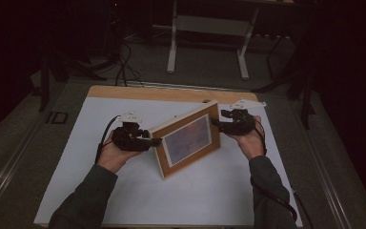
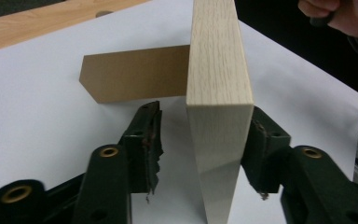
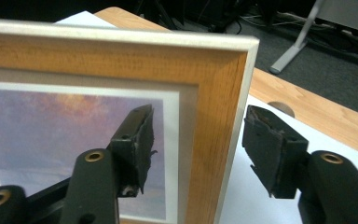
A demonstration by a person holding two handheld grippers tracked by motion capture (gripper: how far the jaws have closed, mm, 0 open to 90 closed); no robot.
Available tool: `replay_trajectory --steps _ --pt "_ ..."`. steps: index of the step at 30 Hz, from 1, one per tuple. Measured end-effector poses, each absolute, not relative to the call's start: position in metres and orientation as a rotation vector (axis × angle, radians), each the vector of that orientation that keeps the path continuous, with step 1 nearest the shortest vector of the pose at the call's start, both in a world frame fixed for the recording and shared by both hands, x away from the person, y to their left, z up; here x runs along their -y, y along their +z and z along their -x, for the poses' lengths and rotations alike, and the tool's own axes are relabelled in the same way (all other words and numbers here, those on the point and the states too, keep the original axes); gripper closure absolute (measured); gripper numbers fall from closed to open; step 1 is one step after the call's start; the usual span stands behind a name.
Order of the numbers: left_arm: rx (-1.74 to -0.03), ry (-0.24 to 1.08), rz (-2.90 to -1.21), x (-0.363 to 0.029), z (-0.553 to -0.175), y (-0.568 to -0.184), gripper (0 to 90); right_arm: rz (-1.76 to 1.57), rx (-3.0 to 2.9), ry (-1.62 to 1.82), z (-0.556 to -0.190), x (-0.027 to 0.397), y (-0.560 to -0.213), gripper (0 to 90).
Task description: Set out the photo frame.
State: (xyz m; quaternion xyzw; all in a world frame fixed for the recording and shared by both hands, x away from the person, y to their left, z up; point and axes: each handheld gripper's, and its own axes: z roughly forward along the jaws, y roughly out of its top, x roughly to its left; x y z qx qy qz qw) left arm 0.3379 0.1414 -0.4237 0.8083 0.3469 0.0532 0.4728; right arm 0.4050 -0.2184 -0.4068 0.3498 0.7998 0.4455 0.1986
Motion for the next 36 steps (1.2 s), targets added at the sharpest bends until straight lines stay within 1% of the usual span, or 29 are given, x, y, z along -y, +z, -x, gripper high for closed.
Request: replay_trajectory --steps 4,7,11,19,23,28,31,32,36 --pt "-0.838 0.125 -1.982 -0.140 -0.338 -0.422 60.2 -0.952 -2.270 1.232 -0.414 0.215 -0.406 36.9" --pt "-0.818 0.133 -2.008 -0.137 -0.336 -0.420 68.1 -0.937 -2.305 1.230 -0.420 0.213 -0.409 34.0" --pt "-0.807 0.141 -2.045 -0.136 -0.338 -0.417 67.8 -0.921 -2.325 1.268 -0.427 0.212 -0.413 29.9" --pt "-0.801 0.133 -2.038 -0.139 -0.345 -0.418 68.1 -0.918 -2.348 1.295 -0.436 0.208 -0.415 26.8" --pt "-0.800 0.134 -2.043 -0.140 -0.349 -0.418 68.0 -0.924 -2.371 1.322 -0.442 0.207 -0.417 22.7" --pt "-0.783 0.140 -2.053 -0.140 -0.351 -0.417 67.9 -0.935 -2.403 1.351 -0.450 0.206 -0.419 20.4" --pt "-0.780 0.145 -2.068 -0.139 -0.353 -0.416 67.6 -0.932 -2.409 1.361 -0.452 0.206 -0.420 21.0" --pt "-0.782 0.146 -2.071 -0.139 -0.354 -0.416 67.4 -0.930 -2.410 1.365 -0.452 0.207 -0.420 23.6" --pt "-0.806 0.168 -2.076 -0.138 -0.358 -0.414 67.4 -0.950 -2.400 1.369 -0.452 0.211 -0.419 28.5"
